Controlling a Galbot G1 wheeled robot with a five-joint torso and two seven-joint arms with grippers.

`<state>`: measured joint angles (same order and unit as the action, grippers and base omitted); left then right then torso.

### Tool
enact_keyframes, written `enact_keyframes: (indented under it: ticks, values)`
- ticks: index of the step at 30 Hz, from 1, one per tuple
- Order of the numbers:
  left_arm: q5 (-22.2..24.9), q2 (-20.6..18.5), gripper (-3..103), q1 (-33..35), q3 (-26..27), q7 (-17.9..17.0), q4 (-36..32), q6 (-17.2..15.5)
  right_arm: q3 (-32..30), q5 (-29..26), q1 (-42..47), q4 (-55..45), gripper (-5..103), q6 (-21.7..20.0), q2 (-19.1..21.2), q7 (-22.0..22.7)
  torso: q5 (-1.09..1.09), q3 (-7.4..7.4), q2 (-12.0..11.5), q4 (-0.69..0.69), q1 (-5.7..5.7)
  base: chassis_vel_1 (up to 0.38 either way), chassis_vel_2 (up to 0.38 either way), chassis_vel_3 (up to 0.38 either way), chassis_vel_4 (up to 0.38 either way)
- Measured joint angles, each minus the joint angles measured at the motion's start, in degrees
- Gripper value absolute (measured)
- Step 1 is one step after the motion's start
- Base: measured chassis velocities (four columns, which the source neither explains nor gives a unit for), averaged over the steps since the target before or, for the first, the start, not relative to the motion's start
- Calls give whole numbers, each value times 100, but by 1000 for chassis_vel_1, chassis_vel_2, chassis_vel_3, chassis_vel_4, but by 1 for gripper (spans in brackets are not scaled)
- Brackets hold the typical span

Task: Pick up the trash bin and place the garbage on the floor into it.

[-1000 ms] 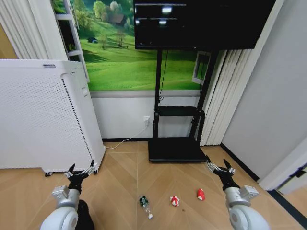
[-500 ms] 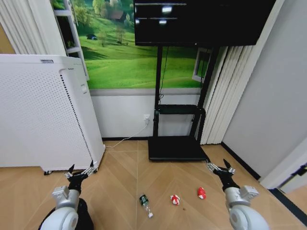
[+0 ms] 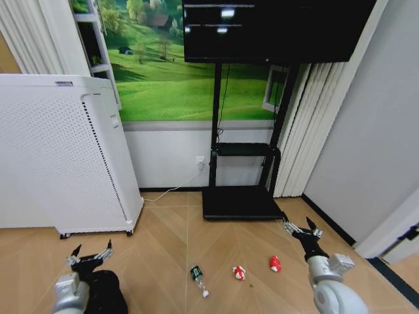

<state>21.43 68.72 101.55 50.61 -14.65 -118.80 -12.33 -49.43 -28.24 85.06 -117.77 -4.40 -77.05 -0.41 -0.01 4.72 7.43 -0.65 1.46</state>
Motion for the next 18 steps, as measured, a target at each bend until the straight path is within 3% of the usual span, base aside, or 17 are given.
enact_keyframes:
  ticks: [6,14,16,18]
  values:
    - [294,-107,100,336,359,27,245,-229,-20,-65,-73,-28,100,1,66,3,0,8,10,0,4,0,0,0,0]
    - [447,-442,100,582,687,636,693,-316,-45,-156,-172,36,100,-7,151,20,0,16,20,0,7,0,0,0,0]
    - [494,-556,100,615,879,893,822,-458,-46,-176,-199,62,100,-13,176,28,0,18,22,0,7,0,0,0,0]
    - [508,-604,100,632,934,938,850,-517,-46,-180,-206,69,100,-15,184,28,0,19,23,0,8,0,0,0,0]
